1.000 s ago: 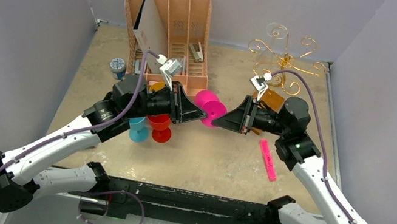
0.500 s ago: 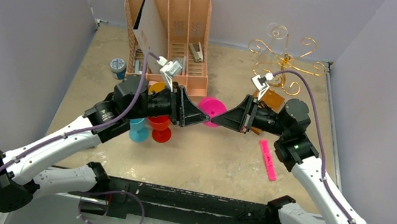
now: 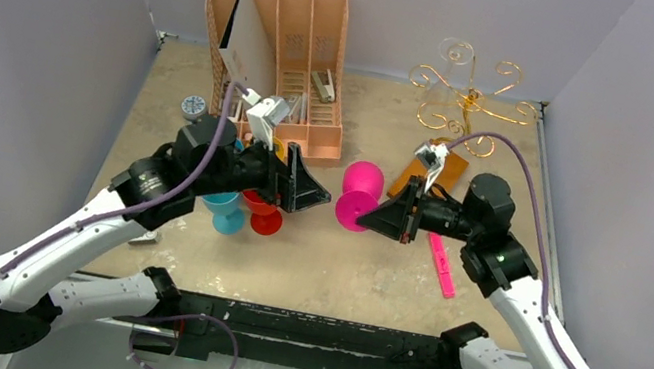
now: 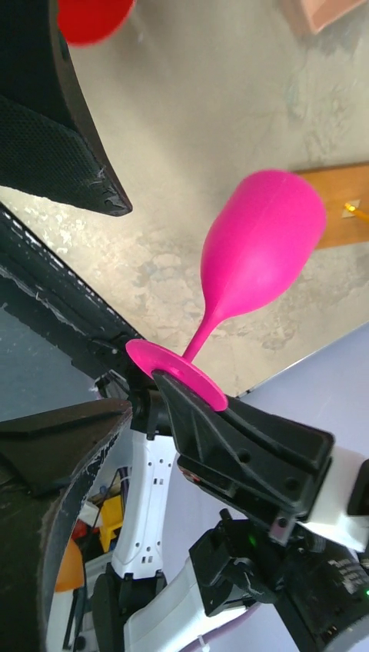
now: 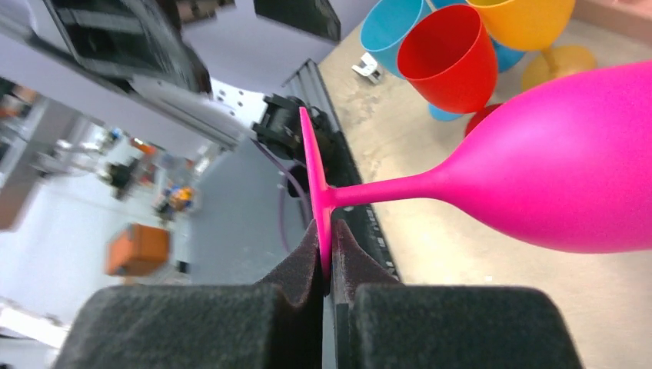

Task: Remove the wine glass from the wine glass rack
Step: Place the wine glass at the center of the board.

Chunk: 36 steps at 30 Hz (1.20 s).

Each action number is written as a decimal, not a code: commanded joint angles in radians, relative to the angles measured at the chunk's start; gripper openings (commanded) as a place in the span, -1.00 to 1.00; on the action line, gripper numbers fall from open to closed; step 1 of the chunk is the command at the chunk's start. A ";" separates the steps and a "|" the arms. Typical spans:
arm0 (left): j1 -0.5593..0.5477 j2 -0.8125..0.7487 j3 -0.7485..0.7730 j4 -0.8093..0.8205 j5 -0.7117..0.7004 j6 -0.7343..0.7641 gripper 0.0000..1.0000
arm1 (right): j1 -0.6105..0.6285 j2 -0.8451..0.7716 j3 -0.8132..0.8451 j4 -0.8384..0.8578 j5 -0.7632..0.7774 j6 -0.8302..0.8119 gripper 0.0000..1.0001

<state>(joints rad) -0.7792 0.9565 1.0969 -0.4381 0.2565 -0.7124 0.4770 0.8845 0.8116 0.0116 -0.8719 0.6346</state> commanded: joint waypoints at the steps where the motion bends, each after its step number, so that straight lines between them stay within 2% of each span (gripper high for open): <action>1: 0.006 -0.023 0.130 -0.202 -0.082 0.104 0.77 | 0.004 -0.078 -0.006 -0.110 0.002 -0.315 -1.00; 5: 0.042 0.010 0.172 -0.259 -0.055 0.122 0.85 | 0.003 -0.095 -0.011 -0.182 -0.030 -0.518 -1.00; 8: 0.165 0.066 0.223 -0.323 0.089 0.137 0.85 | 0.003 -0.080 0.004 -0.272 -0.048 -0.641 -1.00; 12: 0.284 0.095 0.237 -0.297 0.260 0.157 0.85 | 0.003 -0.060 0.011 -0.339 -0.065 -0.768 -1.00; 19: 0.306 0.153 0.269 -0.256 0.370 0.145 0.86 | 0.003 -0.100 -0.020 -0.364 -0.082 -0.859 -1.00; 26: 0.318 0.165 0.284 -0.242 0.417 0.149 0.88 | 0.003 -0.195 -0.078 -0.343 -0.078 -0.927 -1.00; 31: 0.327 0.186 0.301 -0.254 0.403 0.151 0.87 | 0.003 -0.225 -0.105 -0.341 -0.092 -0.993 -1.00; 36: 0.330 0.193 0.312 -0.257 0.384 0.175 0.88 | 0.003 -0.226 -0.109 -0.385 -0.127 -1.125 -1.00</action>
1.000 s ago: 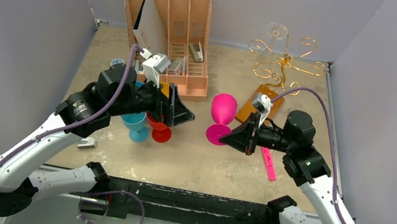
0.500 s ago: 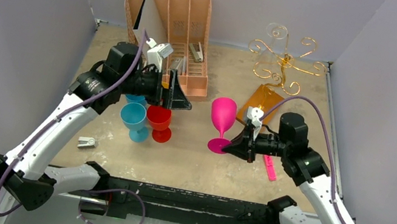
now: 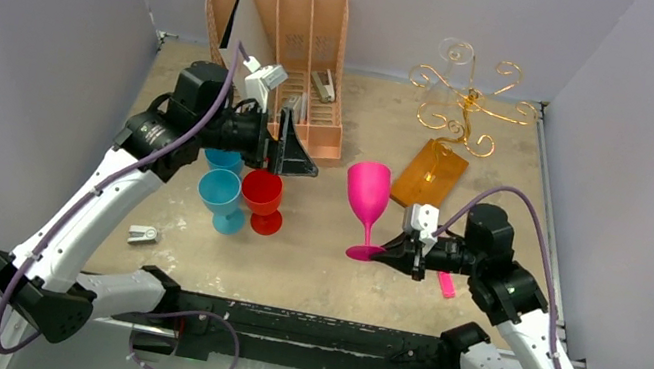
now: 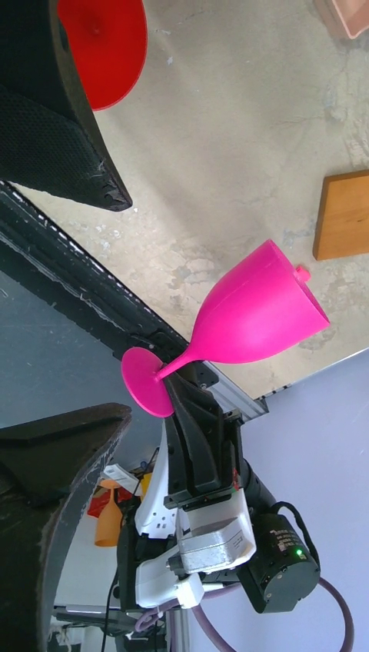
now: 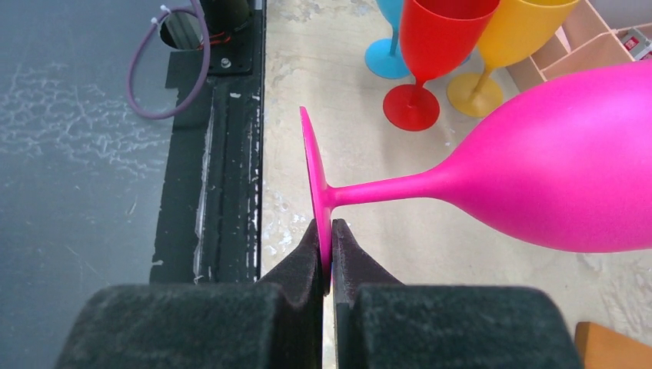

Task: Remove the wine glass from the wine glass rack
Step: Place the wine glass at the center of the board.

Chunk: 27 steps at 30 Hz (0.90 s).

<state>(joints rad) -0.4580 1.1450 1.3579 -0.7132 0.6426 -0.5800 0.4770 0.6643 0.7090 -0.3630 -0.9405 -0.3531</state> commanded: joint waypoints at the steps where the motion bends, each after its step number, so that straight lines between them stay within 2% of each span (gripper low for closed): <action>1: 0.008 0.012 0.057 0.012 -0.002 0.050 0.88 | 0.003 0.003 -0.004 -0.012 -0.066 -0.154 -1.00; 9: 0.009 0.029 0.036 0.022 0.066 0.090 0.87 | 0.003 0.046 0.006 -0.035 -0.134 -0.246 -1.00; 13: 0.009 0.048 0.066 -0.006 0.087 0.099 0.83 | 0.003 0.026 -0.045 0.185 -0.192 -0.122 -1.00; 17: 0.009 0.015 0.033 0.038 0.103 0.093 0.83 | 0.003 0.007 -0.077 0.291 -0.234 -0.049 -1.00; 20: 0.009 0.022 0.038 0.070 0.133 0.100 0.83 | 0.003 0.009 -0.077 0.283 -0.264 -0.048 -1.00; 24: 0.009 0.077 0.049 0.161 0.256 0.083 0.83 | 0.003 0.029 -0.055 0.205 -0.327 -0.119 -1.00; 27: 0.009 0.122 0.076 0.135 0.281 0.112 0.83 | 0.003 0.039 -0.049 0.198 -0.369 -0.139 -1.00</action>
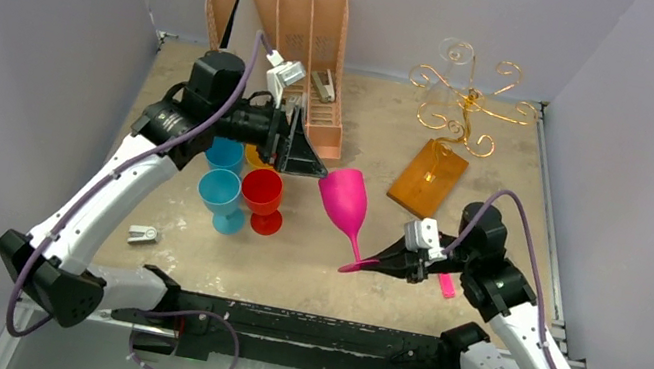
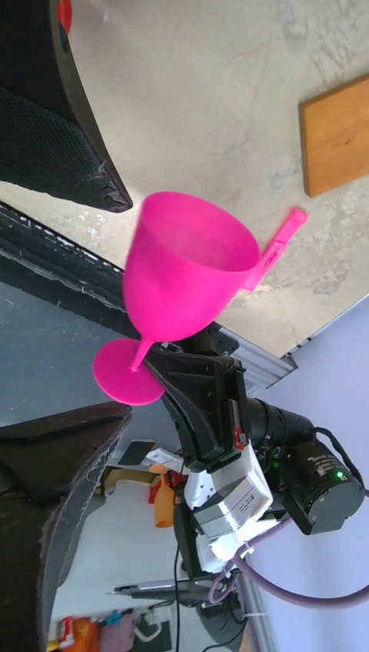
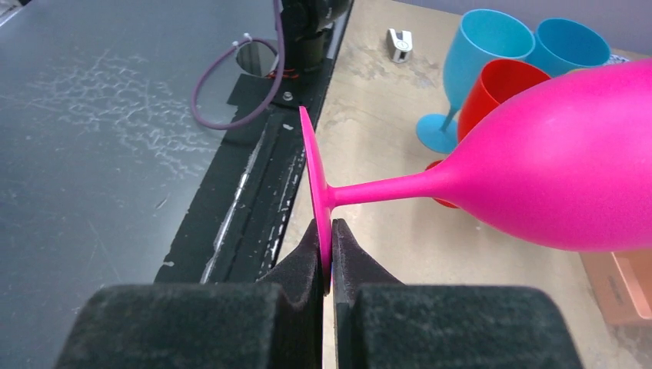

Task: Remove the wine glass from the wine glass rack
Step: Place the wine glass at the center of the board.

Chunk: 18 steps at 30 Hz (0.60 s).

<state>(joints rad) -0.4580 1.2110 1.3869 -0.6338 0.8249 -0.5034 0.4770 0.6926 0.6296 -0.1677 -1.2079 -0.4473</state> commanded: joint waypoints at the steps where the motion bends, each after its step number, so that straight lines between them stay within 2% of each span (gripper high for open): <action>1: 0.009 0.071 0.048 0.060 0.117 0.036 0.84 | 0.003 0.014 0.035 -0.002 -0.111 -0.050 -1.00; 5: 0.008 0.126 0.065 0.056 0.197 0.032 0.80 | 0.003 0.041 0.066 -0.076 -0.148 -0.134 -1.00; 8: 0.007 0.121 0.049 0.101 0.211 0.014 0.80 | 0.003 0.071 0.093 -0.128 -0.190 -0.198 -1.00; 10: 0.007 0.127 0.034 0.158 0.272 -0.016 0.80 | 0.003 0.077 0.105 -0.165 -0.203 -0.234 -1.00; 14: 0.004 0.142 0.038 0.138 0.316 -0.007 0.73 | 0.003 0.076 0.108 -0.186 -0.209 -0.255 -1.00; 18: -0.019 0.119 0.014 0.184 0.338 -0.030 0.72 | 0.003 0.076 0.116 -0.209 -0.200 -0.279 -1.00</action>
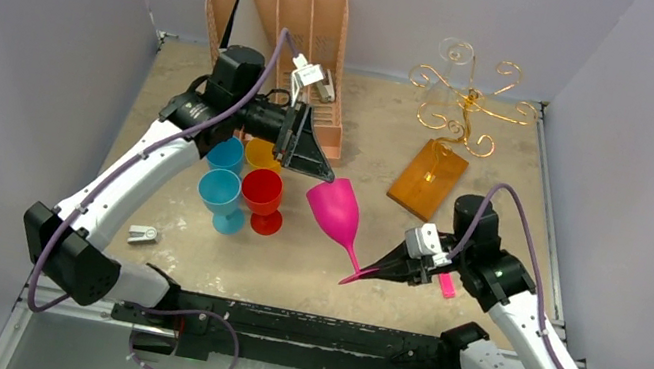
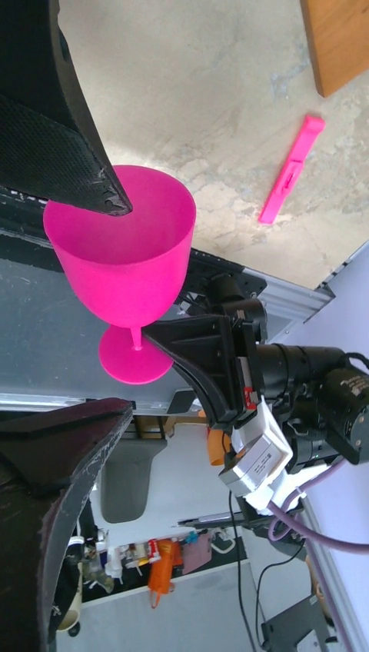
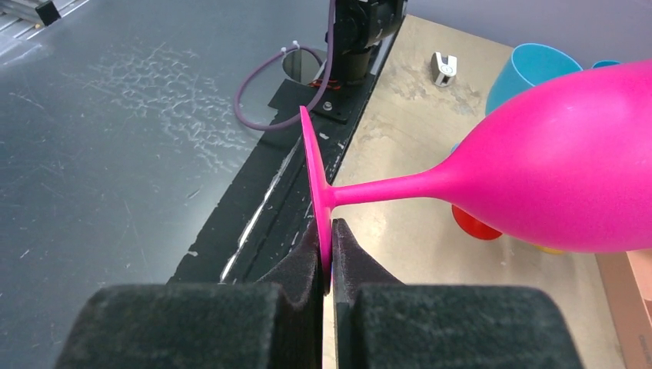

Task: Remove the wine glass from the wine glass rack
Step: Place the wine glass at the center of the board.

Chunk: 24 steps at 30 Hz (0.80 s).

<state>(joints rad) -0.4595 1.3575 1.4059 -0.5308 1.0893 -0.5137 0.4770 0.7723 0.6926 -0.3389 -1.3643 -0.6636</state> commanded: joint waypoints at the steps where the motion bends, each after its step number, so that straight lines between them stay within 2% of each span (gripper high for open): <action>1: -0.028 -0.026 -0.008 0.083 0.076 -0.019 0.71 | 0.003 -0.004 0.055 -0.037 -0.040 -0.063 -1.00; 9: -0.061 -0.020 -0.008 -0.003 0.021 0.052 0.63 | 0.003 -0.001 0.080 -0.024 -0.080 -0.065 -1.00; 11: -0.060 -0.028 -0.007 0.003 0.045 0.055 0.43 | 0.003 0.005 0.088 -0.045 -0.075 -0.084 -1.00; 13: -0.061 -0.047 -0.018 0.006 0.092 0.068 0.04 | 0.003 0.007 0.095 -0.052 -0.078 -0.094 -1.00; 14: -0.062 -0.065 -0.040 0.027 0.107 0.061 -0.05 | 0.003 0.006 0.098 -0.053 -0.076 -0.099 -1.00; 17: -0.061 -0.115 -0.119 0.108 0.143 0.015 -0.10 | 0.004 0.015 0.118 -0.054 -0.082 -0.100 -1.00; 23: -0.071 -0.140 -0.132 0.142 0.171 -0.014 -0.27 | 0.004 0.041 0.147 -0.123 -0.062 -0.142 -1.00; 24: -0.073 -0.140 -0.127 0.157 0.180 -0.016 -0.39 | 0.003 0.042 0.146 -0.124 -0.059 -0.143 -1.00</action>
<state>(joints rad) -0.5198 1.2484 1.2770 -0.4629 1.1984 -0.5037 0.4801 0.8051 0.7967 -0.4232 -1.4158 -0.7624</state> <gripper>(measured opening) 0.377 0.015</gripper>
